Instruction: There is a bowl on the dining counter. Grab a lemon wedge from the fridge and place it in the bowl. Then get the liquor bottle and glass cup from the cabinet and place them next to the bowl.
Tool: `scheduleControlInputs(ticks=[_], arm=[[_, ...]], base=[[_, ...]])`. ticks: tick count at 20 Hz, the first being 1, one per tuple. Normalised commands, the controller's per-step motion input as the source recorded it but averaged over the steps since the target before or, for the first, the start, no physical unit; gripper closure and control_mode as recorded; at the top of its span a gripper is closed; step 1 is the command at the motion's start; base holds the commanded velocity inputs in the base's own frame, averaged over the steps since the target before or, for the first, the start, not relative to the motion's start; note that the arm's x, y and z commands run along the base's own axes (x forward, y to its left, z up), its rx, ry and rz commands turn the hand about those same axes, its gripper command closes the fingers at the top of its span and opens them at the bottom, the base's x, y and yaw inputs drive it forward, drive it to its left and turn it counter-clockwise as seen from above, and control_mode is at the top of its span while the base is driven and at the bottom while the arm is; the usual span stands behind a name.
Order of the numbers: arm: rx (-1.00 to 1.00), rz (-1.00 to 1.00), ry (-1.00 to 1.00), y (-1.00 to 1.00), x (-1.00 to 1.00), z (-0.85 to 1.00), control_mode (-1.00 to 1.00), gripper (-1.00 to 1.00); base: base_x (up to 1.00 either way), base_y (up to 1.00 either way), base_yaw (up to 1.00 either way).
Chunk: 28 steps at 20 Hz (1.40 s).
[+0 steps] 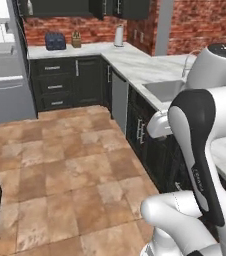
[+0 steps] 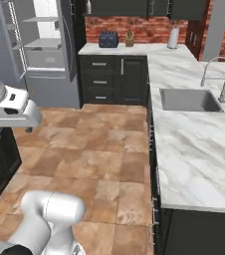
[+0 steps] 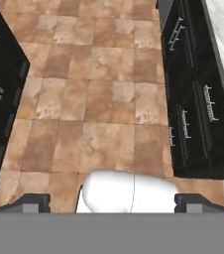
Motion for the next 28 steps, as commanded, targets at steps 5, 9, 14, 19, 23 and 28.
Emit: scheduleControlInputs(ticks=[5,9,14,19,23,28], arm=[[0.00,0.00,0.00,0.00,0.00,0.00,1.00,-1.00],[0.00,0.00,0.00,0.00,0.00,0.00,1.00,-1.00],[0.00,0.00,0.00,0.00,0.00,0.00,1.00,-1.00],[0.00,0.00,0.00,0.00,0.00,0.00,1.00,-1.00],[0.00,0.00,0.00,0.00,0.00,0.00,1.00,-1.00],[0.00,0.00,0.00,0.00,0.00,0.00,1.00,-1.00]], base=[[0.86,0.76,-0.33],[0.84,0.86,-0.29],[0.91,0.74,-0.26],[0.99,0.49,-0.11],[1.00,0.35,0.00],[1.00,0.40,0.00]])
